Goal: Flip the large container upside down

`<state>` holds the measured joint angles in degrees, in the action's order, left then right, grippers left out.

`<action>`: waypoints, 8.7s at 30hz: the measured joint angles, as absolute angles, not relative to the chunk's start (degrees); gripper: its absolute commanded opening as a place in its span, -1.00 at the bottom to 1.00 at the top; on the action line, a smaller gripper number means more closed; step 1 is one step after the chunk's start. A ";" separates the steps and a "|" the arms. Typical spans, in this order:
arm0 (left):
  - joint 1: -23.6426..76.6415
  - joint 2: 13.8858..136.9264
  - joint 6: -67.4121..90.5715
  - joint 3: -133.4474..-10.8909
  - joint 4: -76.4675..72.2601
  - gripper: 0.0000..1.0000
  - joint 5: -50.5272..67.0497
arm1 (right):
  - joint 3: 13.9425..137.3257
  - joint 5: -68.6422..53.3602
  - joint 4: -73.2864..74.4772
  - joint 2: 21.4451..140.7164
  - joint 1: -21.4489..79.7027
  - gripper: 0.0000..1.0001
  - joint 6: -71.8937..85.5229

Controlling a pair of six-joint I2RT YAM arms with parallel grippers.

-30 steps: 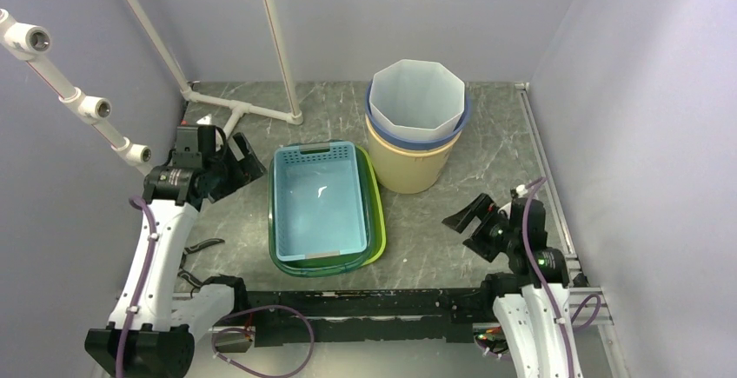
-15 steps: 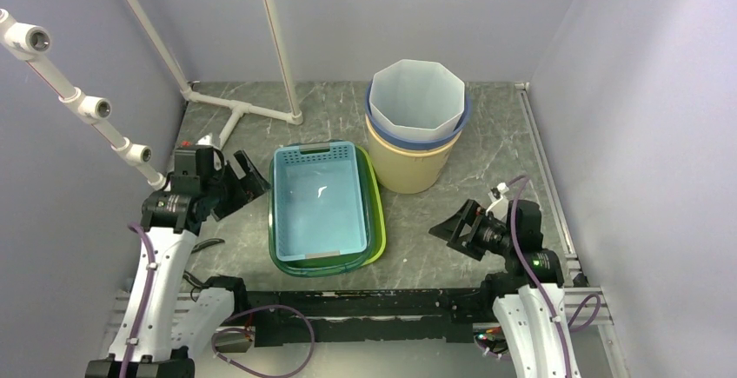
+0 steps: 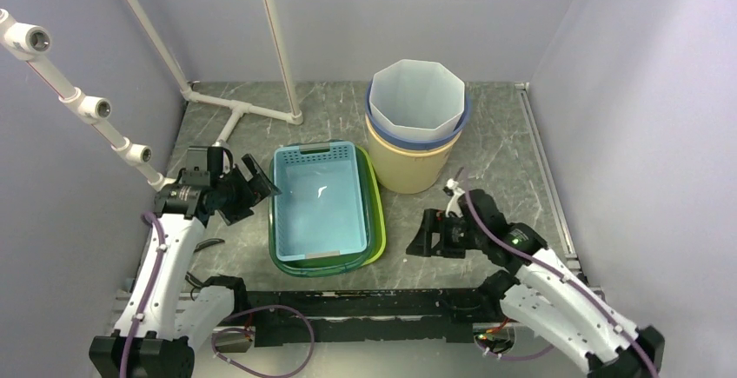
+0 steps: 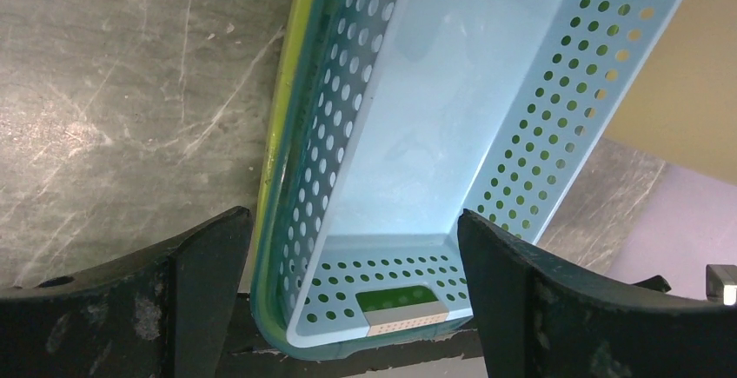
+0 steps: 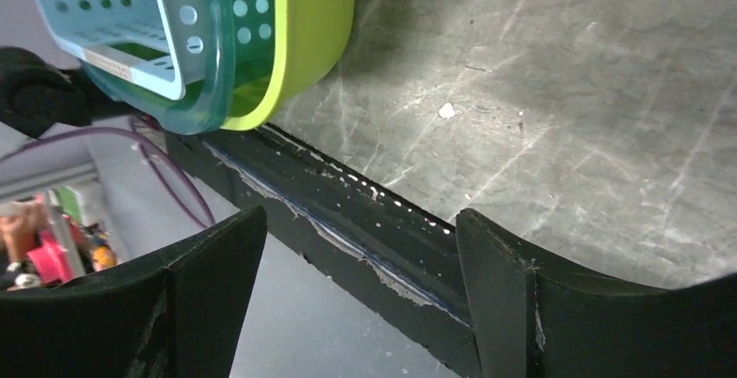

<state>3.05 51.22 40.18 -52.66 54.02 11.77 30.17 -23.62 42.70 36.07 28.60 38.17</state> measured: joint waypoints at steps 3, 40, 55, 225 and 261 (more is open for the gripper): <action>3.05 51.79 40.36 -52.66 54.35 0.87 11.64 | 31.03 -14.50 39.48 38.92 38.52 0.67 42.09; 3.03 50.00 41.65 -60.80 60.82 0.87 2.24 | 60.05 1.34 15.29 86.48 63.35 0.91 35.51; 3.05 54.35 39.57 -60.88 56.73 0.87 10.72 | 47.75 17.89 24.86 75.81 61.98 0.90 46.30; 27.57 62.74 41.19 -81.78 41.74 0.85 12.88 | 78.52 7.99 29.50 67.33 14.00 -1.00 19.05; 27.57 64.99 45.12 -70.28 37.91 0.86 14.22 | 85.58 -1.32 26.52 47.77 13.96 -1.00 24.69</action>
